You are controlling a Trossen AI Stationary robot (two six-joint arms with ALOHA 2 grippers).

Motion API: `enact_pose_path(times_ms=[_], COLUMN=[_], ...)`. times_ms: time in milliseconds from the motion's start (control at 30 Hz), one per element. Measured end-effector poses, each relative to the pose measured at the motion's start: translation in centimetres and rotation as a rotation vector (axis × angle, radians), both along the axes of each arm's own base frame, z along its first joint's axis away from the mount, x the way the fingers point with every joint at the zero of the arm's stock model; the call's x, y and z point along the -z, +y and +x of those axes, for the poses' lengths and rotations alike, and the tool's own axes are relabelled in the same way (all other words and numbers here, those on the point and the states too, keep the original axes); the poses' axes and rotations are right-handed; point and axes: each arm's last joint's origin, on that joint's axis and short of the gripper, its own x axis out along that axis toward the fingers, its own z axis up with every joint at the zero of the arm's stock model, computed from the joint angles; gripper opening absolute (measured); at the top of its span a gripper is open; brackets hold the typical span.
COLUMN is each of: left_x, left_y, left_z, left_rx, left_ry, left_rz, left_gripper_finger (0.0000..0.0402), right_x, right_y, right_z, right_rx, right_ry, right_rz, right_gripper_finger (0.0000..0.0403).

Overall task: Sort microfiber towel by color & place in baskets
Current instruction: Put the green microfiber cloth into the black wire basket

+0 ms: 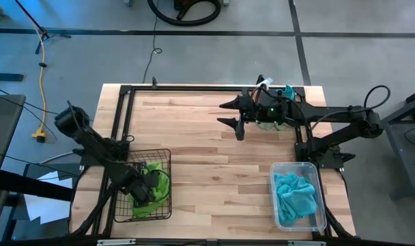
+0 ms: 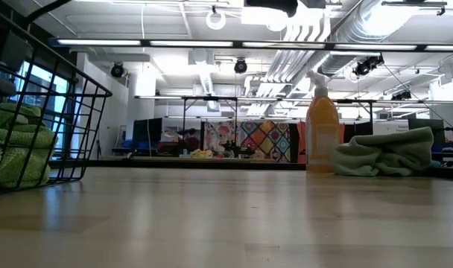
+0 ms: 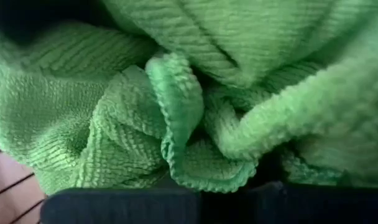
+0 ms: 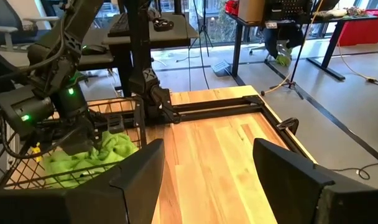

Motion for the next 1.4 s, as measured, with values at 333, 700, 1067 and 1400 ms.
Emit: enact_pose_path(times_ms=[333, 700, 1067, 1400], left_x=[1.1, 0.2, -2.8, -8.2], left_y=[-0.1, -0.3, 0.0, 2.1], left_z=[0.2, 0.4, -0.2, -2.5], left_rx=[-0.048, -0.097, -0.094, -0.178], left_ry=[0.011, 0.019, -0.008, -0.036], left_rz=[0.022, -0.033, -0.139, -0.491], left_gripper_finger=[0.0031, 0.0137, 0.0227, 0.0243], right_x=[0.2, 0.2, 0.2, 0.2], right_y=[0.0, 0.0, 0.0, -0.2], right_z=[0.0, 0.0, 0.0, -0.1], right_rx=[0.001, -0.001, -0.002, -0.002], right_ry=[0.018, 0.022, 0.022, 0.03], right_rz=[0.001, -0.006, -0.006, -0.034], right_gripper_finger=[0.0245, 0.0245, 0.0245, 0.0245])
